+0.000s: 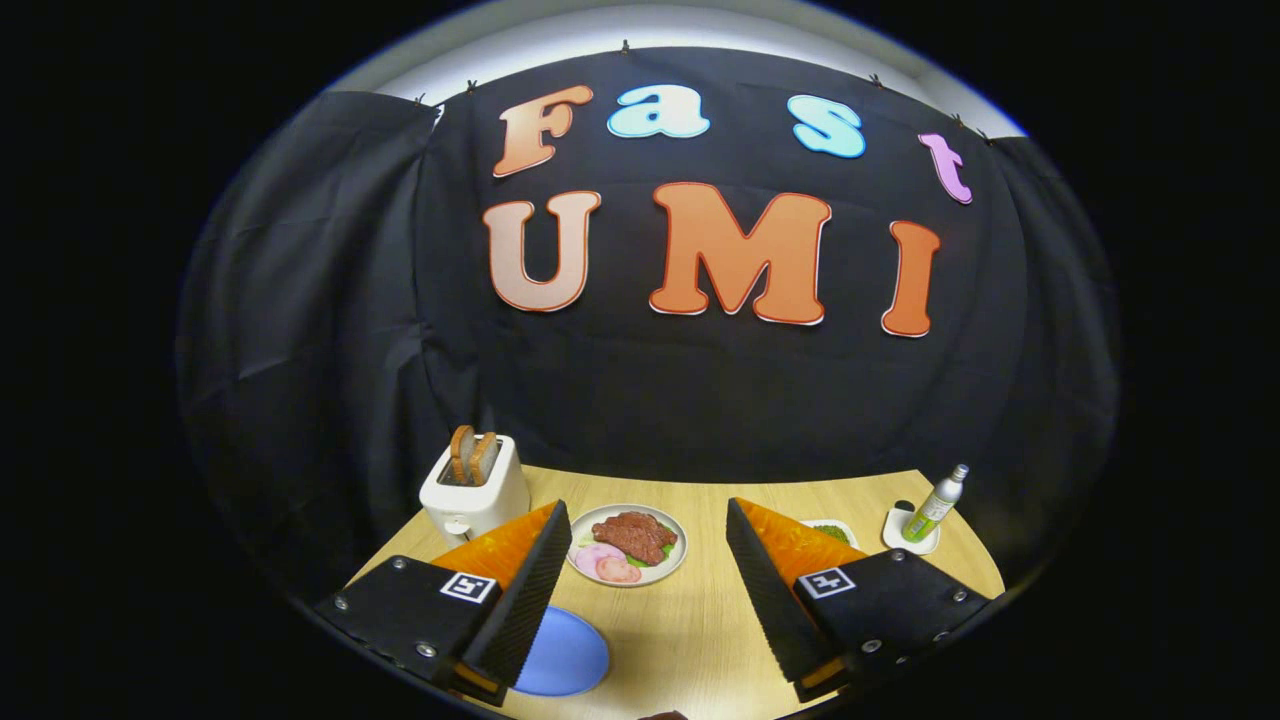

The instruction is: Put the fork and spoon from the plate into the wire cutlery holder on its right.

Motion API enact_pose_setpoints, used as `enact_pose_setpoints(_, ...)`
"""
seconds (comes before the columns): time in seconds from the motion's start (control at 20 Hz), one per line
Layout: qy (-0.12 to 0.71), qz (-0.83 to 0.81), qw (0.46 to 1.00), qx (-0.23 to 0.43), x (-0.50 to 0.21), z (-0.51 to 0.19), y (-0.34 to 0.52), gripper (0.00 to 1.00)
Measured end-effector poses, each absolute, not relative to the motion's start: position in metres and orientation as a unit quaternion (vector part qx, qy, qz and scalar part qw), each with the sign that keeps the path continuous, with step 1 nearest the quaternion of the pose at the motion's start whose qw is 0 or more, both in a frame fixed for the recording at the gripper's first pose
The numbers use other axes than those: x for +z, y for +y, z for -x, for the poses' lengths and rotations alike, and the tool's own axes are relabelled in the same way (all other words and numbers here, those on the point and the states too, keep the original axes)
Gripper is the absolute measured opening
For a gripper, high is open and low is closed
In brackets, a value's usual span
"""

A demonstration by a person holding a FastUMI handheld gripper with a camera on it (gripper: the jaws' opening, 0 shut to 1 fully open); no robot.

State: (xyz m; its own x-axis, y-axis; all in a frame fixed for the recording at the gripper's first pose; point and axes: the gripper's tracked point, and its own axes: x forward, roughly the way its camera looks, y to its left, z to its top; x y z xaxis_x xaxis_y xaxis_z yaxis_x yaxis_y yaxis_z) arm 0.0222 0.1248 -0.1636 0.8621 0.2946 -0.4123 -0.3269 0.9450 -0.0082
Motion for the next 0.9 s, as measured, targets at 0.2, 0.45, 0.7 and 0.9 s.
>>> enact_pose_setpoints(0.2,0.222,0.04,0.957,0.183,-0.181,-0.005,0.163,0.94)
enact_pose_setpoints(0.45,0.316,0.045,0.922,0.221,-0.241,0.031,0.204,0.94)
enact_pose_setpoints(0.7,0.449,0.079,0.857,0.24,-0.313,0.076,0.217,0.94)
enact_pose_setpoints(0.9,0.535,0.109,0.802,0.244,-0.361,0.11,0.216,0.89)
